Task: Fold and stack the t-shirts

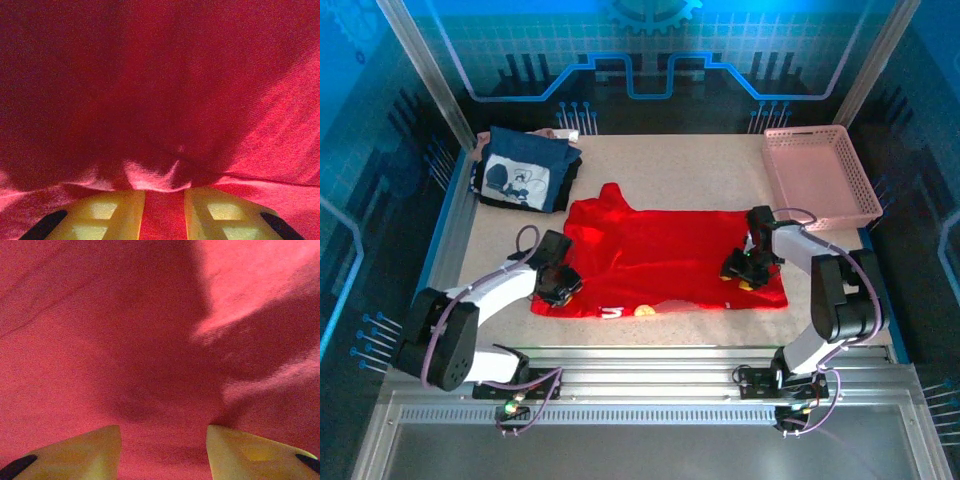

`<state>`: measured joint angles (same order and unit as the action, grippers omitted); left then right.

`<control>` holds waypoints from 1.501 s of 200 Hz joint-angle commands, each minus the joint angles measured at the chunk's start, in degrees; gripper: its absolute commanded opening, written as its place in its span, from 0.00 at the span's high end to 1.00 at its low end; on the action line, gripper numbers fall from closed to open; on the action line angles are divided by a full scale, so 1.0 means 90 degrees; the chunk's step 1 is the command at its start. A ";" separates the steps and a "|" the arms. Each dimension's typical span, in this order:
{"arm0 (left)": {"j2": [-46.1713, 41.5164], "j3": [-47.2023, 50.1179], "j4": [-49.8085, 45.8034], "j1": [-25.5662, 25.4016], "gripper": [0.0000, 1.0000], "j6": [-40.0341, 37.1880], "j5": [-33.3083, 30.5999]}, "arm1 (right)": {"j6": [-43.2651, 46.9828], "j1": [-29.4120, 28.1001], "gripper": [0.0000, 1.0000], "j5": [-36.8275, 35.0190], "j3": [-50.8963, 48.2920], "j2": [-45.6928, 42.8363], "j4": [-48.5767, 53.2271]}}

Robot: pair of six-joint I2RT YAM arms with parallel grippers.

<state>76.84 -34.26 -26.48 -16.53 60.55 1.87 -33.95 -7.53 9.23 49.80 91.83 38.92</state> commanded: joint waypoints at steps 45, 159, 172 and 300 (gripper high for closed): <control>-0.1474 0.1206 -0.1251 0.0070 0.67 0.0498 0.0165 | -0.0698 -0.0191 0.51 -0.0959 -0.1178 -0.0964 0.0605; 0.0488 -0.4719 -0.2484 0.0343 0.17 -0.2430 -0.0233 | 0.1238 0.0275 0.12 0.0069 0.2201 -0.1406 0.1545; 0.1521 -0.5667 -0.2652 0.0615 0.20 -0.2953 0.0086 | 0.1529 0.0271 0.13 0.0261 0.2745 -0.0923 0.1663; 0.6165 -0.8691 -0.3476 0.0997 0.52 -0.4638 0.0020 | 0.1469 -0.0057 0.09 0.1103 0.2854 -0.1232 0.1216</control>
<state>129.69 -110.02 -56.27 -8.03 21.37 1.83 -19.66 -7.20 16.75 76.69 83.61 50.33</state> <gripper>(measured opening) 0.491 0.907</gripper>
